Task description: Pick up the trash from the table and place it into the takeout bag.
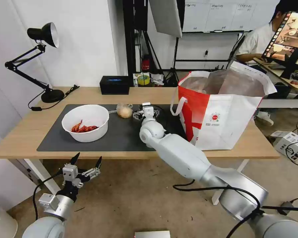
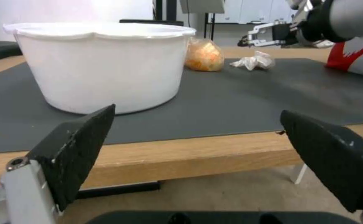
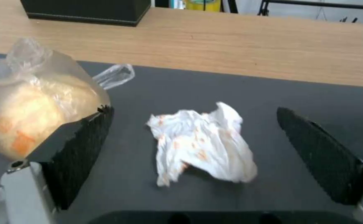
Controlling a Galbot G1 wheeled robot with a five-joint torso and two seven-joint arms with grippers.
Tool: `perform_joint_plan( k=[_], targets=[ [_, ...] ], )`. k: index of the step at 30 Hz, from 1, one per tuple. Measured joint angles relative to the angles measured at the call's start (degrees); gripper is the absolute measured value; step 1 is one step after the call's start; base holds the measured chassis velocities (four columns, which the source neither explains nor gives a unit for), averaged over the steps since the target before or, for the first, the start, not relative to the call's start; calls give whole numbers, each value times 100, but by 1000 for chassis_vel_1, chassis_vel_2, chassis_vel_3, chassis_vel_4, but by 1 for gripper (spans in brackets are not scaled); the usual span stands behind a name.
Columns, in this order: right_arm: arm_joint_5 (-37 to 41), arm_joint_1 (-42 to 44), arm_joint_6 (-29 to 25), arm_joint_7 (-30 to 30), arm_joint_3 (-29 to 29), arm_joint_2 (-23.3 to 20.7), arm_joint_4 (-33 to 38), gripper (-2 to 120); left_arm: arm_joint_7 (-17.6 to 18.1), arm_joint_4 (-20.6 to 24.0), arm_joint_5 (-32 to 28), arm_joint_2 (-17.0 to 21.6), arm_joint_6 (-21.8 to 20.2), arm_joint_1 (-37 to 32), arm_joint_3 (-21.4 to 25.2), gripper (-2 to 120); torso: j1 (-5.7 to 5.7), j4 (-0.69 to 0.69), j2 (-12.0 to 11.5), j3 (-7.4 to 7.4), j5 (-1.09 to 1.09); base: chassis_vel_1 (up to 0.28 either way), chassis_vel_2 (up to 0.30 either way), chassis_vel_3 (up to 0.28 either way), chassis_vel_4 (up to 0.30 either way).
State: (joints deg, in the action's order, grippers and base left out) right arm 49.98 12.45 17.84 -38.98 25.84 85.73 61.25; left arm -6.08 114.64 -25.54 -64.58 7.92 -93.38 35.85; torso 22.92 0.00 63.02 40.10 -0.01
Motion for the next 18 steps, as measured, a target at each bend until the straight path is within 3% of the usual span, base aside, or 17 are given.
perform_joint_plan(
  k=[8, 18],
  targets=[
    [75, -98, 55, 76, -236, 252, -578, 100, -4, 8, -2, -3, 32, -5, 8, 100, 0, 0, 0, 1, 0, 0, 0, 0, 0],
    [177, -31, 58, 314, -389, 289, -753, 100, -11, 3, -2, -16, 57, 6, -14, 100, 0, -1, 0, 0, 1, 0, 0, 0, 0]
  ],
)
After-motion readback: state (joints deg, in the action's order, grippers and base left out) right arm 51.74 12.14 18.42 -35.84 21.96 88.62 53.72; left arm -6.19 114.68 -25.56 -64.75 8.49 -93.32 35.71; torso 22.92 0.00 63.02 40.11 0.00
